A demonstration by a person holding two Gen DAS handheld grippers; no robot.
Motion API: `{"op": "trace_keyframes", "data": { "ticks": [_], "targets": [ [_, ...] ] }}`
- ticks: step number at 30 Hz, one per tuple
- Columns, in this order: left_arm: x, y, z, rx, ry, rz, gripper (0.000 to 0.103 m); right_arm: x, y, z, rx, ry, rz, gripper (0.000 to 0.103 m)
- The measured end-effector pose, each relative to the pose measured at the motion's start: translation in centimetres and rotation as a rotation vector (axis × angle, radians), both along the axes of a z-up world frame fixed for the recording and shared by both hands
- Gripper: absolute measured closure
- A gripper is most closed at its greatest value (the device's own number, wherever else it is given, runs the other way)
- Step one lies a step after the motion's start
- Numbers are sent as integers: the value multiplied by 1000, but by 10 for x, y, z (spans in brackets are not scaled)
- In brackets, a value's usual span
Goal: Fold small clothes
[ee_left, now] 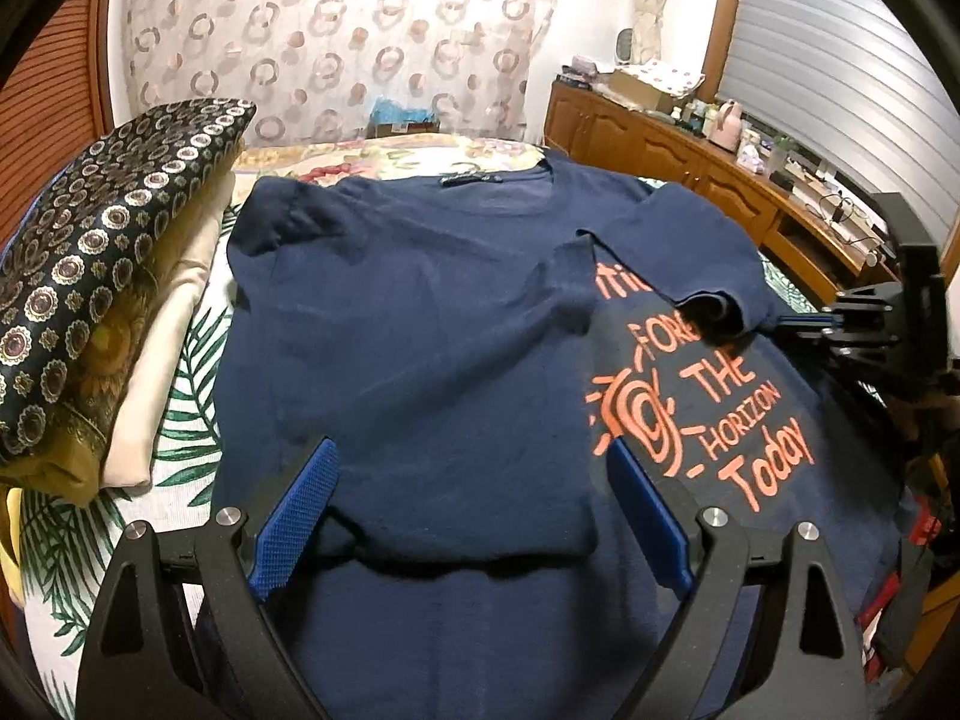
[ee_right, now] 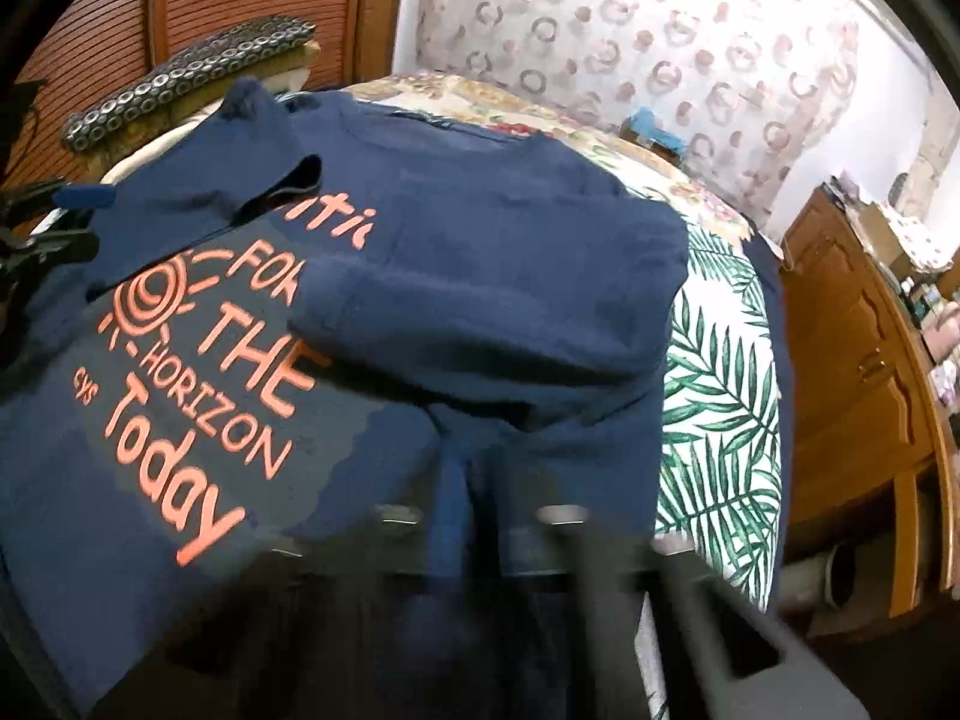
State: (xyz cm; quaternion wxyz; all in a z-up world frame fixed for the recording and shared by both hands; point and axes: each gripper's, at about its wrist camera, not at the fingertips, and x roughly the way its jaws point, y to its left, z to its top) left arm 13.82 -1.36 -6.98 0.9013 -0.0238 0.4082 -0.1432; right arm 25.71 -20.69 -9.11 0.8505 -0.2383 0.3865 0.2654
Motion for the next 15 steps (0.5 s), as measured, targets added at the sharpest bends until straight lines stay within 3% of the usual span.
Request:
{"op": "trace_keyframes", "data": {
  "ticks": [6,10,11,13,14,15],
  "targets": [
    [1,1,-1,-3,5,1,12,-23,-44,30,58,-11,-10,99],
    [0,3,3,11,-15,6,12,-30,-61,33,88,23,20,99],
    [0,5,6,17,-25,11,12,-30,-62,33,88,22,14,94],
    [2,12,12,20,-39,15,12,-29,-63,34,103,22,19,73],
    [3,16,15,19,-44,17,12,-26,-63,34,112,17,17,54],
    [6,21,18,20,-49,19,12,-23,-62,34,124,9,8,45]
  ]
}}
